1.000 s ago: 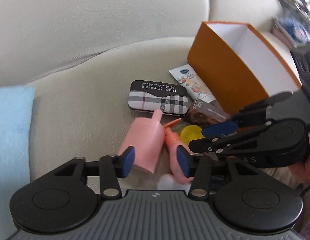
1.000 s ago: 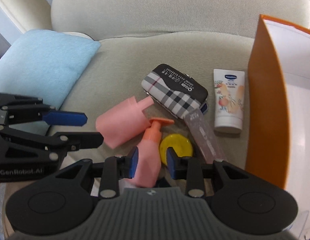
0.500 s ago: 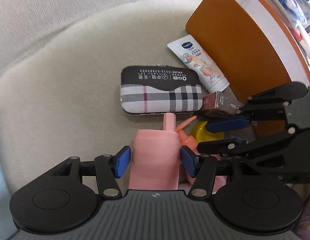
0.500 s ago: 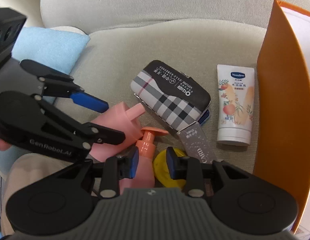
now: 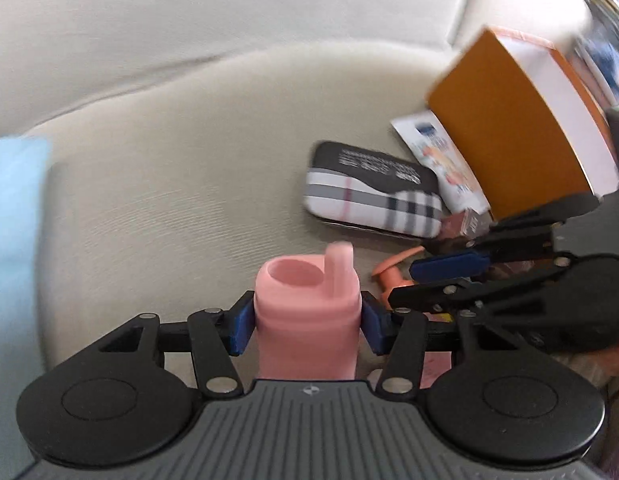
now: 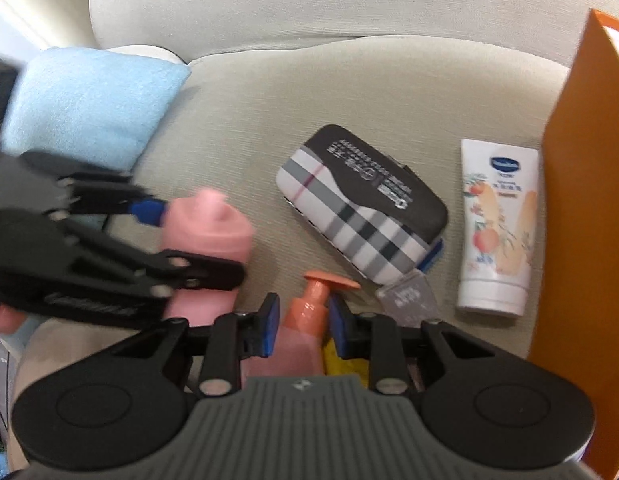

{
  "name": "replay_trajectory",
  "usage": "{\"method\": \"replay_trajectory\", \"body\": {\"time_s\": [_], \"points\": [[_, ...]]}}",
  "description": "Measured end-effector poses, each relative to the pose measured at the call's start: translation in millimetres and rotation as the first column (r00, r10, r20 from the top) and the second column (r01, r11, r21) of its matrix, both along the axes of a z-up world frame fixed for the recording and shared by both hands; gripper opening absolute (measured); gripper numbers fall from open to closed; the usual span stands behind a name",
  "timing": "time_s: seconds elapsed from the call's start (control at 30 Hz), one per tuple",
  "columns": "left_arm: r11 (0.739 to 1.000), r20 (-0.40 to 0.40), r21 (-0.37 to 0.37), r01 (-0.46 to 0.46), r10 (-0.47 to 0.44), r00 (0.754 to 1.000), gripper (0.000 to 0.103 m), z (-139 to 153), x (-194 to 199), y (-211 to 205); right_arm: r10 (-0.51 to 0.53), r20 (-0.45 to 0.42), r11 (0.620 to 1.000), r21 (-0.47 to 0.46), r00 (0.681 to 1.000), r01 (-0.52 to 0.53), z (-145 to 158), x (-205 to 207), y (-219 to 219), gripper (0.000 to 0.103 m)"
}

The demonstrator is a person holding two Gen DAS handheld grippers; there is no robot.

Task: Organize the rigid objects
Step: 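Grasp the pink spouted cup with the left tool while the right tool grasps the pink pump bottle, then carry the pink cup and pink pump bottle with both tools over the orange box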

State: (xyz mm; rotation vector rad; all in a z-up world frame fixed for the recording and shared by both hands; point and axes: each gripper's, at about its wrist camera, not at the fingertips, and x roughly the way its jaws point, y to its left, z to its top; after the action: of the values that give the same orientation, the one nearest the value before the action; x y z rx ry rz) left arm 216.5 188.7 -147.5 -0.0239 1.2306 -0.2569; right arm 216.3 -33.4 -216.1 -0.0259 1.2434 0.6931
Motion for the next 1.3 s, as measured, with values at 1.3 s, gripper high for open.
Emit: {"method": "replay_trajectory", "body": {"time_s": [1.3], "points": [[0.893, 0.193, -0.026, -0.450, 0.446, 0.874, 0.061, 14, -65, 31, 0.183, 0.220, 0.967, -0.215, 0.958, -0.135, 29, -37, 29, 0.027]]}}
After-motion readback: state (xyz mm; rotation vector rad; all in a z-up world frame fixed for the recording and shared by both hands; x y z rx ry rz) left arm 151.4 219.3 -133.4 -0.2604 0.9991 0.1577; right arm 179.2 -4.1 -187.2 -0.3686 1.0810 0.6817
